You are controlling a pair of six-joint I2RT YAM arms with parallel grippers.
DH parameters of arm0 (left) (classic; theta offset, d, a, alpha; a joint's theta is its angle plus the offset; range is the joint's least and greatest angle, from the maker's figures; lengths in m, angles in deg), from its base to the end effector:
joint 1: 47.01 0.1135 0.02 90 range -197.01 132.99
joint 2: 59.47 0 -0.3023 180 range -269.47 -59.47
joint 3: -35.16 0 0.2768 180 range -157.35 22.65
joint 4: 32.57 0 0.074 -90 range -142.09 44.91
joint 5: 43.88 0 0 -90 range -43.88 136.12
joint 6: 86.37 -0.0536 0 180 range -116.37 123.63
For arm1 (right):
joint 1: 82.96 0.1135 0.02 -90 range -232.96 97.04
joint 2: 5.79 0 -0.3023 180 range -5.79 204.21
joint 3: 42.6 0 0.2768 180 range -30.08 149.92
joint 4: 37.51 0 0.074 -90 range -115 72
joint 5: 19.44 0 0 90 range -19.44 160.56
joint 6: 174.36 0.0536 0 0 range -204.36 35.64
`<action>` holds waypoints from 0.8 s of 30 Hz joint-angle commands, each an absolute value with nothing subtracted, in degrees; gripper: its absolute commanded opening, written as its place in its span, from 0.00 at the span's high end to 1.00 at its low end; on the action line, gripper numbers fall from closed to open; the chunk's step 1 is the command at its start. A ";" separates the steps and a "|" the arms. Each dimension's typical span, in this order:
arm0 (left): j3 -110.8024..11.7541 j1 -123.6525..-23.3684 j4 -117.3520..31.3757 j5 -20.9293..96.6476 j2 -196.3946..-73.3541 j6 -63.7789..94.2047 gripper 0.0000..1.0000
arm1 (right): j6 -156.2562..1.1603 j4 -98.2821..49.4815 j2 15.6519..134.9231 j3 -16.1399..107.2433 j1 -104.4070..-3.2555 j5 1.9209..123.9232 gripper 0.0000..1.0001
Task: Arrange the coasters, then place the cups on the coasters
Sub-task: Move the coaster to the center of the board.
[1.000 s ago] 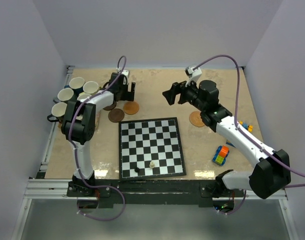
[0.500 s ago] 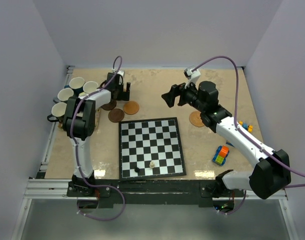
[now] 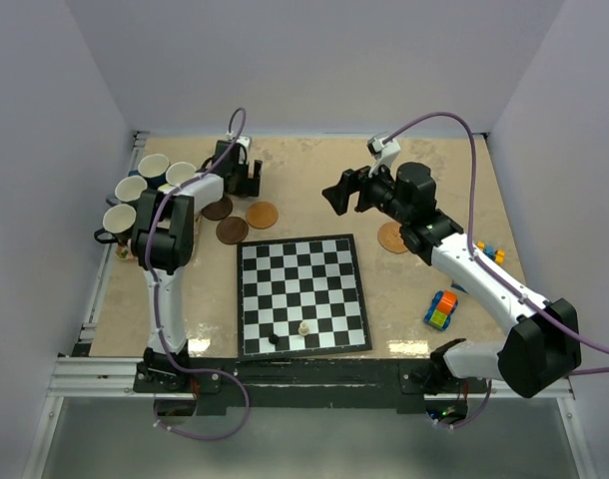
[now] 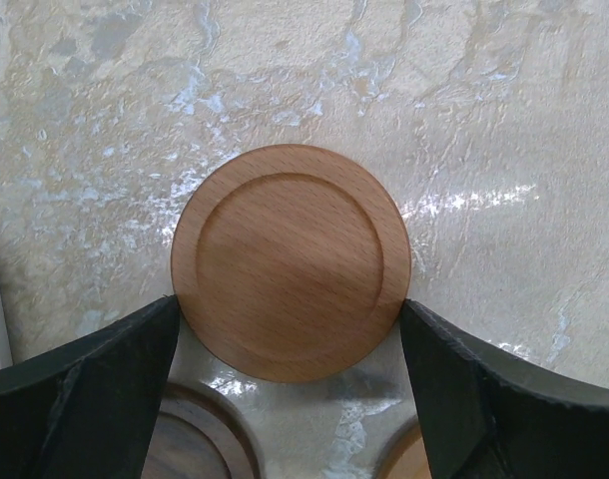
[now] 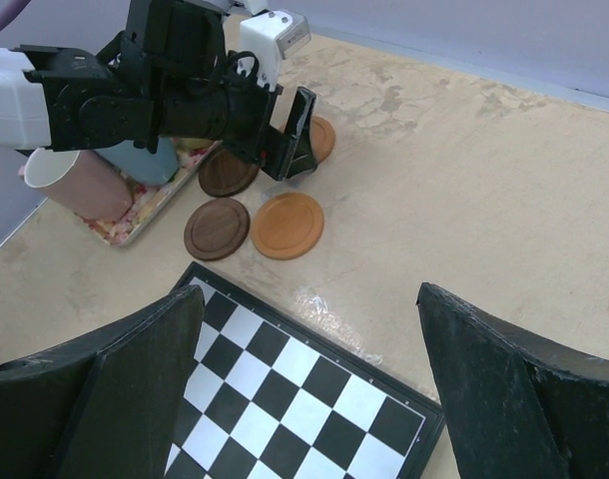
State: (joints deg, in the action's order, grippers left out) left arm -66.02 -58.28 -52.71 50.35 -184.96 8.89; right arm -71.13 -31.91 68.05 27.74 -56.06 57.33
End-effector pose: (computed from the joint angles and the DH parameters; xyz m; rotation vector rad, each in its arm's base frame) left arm 0.5291 -0.1014 0.1564 0.0866 2.3430 -0.0558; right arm 0.2948 0.1633 0.3670 -0.3845 1.7370 0.7107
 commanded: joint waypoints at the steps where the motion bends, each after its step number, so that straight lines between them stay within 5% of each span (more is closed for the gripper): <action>1: -67.79 -58.17 -55.64 50.43 -187.17 8.55 0.10 | -70.39 -33.70 66.01 27.66 -55.98 55.54 0.06; 24: -91.42 -61.51 -66.89 49.46 -202.55 13.48 0.20 | -69.25 -34.66 66.72 27.22 -55.98 55.36 0.07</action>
